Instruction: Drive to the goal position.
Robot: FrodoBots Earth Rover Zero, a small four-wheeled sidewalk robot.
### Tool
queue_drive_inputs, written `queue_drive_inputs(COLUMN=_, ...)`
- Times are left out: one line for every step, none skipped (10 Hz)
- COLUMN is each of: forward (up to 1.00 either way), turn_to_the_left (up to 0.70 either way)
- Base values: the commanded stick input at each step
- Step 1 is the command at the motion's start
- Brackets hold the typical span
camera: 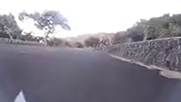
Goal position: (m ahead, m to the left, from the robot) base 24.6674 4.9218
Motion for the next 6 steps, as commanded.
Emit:
queue_drive_inputs(forward=0.7, turn_to_the_left=0.0)
queue_drive_inputs(forward=0.7, turn_to_the_left=0.0)
queue_drive_inputs(forward=0.7, turn_to_the_left=0.0)
queue_drive_inputs(forward=0.7, turn_to_the_left=0.0)
queue_drive_inputs(forward=0.7, turn_to_the_left=0.0)
queue_drive_inputs(forward=0.7, turn_to_the_left=0.0)
